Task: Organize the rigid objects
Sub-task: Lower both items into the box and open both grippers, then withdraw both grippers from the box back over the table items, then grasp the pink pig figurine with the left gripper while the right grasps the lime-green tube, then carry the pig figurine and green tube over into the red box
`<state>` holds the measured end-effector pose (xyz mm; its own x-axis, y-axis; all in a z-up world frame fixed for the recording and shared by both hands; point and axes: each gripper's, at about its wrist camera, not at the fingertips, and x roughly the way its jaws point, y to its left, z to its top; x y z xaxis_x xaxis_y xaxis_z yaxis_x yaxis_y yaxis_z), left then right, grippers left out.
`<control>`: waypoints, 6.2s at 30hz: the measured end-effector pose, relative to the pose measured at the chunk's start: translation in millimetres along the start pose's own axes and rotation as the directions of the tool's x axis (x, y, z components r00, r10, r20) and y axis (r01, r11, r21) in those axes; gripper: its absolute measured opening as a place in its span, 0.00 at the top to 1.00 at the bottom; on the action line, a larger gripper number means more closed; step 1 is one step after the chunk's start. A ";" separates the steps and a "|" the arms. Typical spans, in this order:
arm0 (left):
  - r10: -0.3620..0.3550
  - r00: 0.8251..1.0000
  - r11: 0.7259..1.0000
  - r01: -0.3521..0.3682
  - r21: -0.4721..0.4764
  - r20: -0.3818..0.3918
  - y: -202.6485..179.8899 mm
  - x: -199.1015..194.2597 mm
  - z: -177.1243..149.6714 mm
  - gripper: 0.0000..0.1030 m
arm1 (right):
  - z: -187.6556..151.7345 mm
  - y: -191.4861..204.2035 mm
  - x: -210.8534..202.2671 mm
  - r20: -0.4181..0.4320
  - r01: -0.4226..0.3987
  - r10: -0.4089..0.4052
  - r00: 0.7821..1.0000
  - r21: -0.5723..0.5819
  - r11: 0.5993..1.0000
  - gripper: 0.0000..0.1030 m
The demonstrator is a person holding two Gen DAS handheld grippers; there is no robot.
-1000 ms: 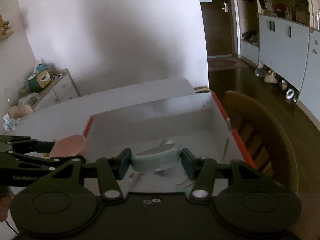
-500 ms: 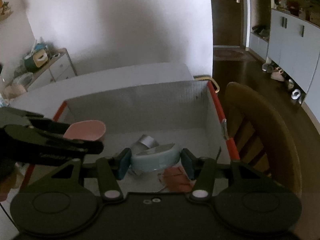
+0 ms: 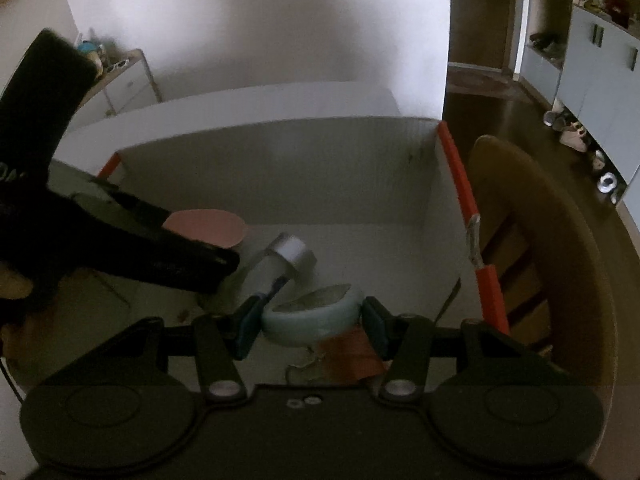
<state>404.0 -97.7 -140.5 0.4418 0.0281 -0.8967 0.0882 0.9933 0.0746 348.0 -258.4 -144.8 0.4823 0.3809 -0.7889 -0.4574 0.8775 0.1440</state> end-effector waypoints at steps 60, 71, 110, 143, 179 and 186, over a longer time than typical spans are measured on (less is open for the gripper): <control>-0.049 0.981 0.997 0.059 -0.046 0.189 19.5 -110.9 -56.0 0.36 | -16.7 17.2 -83.0 0.139 -0.079 0.066 0.988 0.085 0.993 0.15; -0.053 0.954 0.994 0.078 -0.074 0.297 50.6 -151.5 -93.2 0.20 | -23.8 61.4 -114.1 0.236 -0.091 0.073 0.969 0.066 0.994 0.00; 0.022 0.956 0.967 0.054 -0.250 0.292 268.5 -139.0 -242.4 0.19 | -15.3 287.4 -53.3 0.149 -0.094 0.101 0.984 -0.054 0.994 0.00; -0.002 0.973 0.952 0.073 -0.297 0.232 274.3 -55.1 -238.1 0.20 | 36.9 290.8 90.1 -0.062 0.003 -0.001 0.998 0.018 1.000 0.23; -0.005 0.977 0.936 0.081 -0.343 0.215 275.2 -44.9 -237.4 0.22 | 13.7 301.0 87.6 -0.116 -0.010 0.008 0.993 -0.017 1.000 0.86; -0.010 0.976 0.939 0.083 -0.333 0.215 275.1 -55.6 -242.7 0.22 | -0.7 292.3 50.6 -0.114 -0.062 0.067 0.991 0.050 0.997 0.86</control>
<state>187.0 201.2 -176.0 0.6228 -0.0071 -0.7823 -0.1773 0.9727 -0.1500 238.1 17.2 -143.0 0.3620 0.4031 -0.8405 -0.4485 0.8657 0.2221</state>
